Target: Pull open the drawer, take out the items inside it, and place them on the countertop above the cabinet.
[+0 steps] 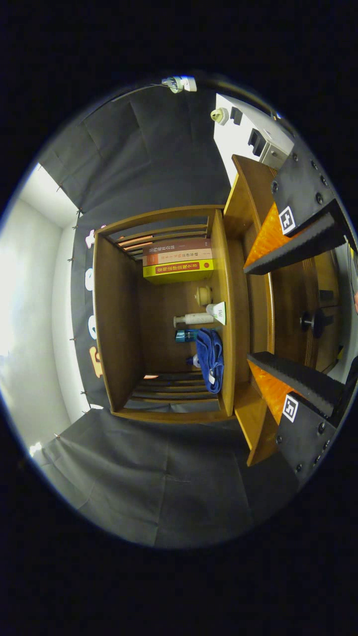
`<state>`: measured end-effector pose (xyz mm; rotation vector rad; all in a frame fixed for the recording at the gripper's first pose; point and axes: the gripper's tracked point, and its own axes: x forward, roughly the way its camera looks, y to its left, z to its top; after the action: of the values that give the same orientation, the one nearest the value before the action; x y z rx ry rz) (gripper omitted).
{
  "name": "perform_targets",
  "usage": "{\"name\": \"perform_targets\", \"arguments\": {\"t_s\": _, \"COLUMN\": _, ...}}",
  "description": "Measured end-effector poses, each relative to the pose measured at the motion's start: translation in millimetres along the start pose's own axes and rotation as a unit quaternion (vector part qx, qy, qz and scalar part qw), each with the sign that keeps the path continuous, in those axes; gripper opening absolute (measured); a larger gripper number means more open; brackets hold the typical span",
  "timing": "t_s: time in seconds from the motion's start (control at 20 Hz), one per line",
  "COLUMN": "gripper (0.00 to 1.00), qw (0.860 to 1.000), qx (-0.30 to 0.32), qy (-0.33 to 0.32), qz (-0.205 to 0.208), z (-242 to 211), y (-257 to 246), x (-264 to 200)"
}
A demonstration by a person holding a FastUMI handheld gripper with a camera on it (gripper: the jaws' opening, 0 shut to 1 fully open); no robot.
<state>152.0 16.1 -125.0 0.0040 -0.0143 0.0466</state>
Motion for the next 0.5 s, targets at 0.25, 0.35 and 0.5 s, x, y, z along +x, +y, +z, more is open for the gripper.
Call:
{"name": "perform_targets", "arguments": {"t_s": 0.25, "gripper": 1.00, "qw": 1.000, "qx": -0.023, "qy": -0.006, "qz": -0.006, "z": -22, "y": 0, "x": -1}}
{"name": "perform_targets", "arguments": {"t_s": 0.35, "gripper": 1.00, "qw": 1.000, "qx": -0.024, "qy": 0.002, "qz": -0.002, "z": -35, "y": 3, "x": 1}}
{"name": "perform_targets", "arguments": {"t_s": 0.5, "gripper": 1.00, "qw": 0.999, "qx": -0.026, "qy": 0.021, "qz": 0.000, "z": -57, "y": 3, "x": 7}}
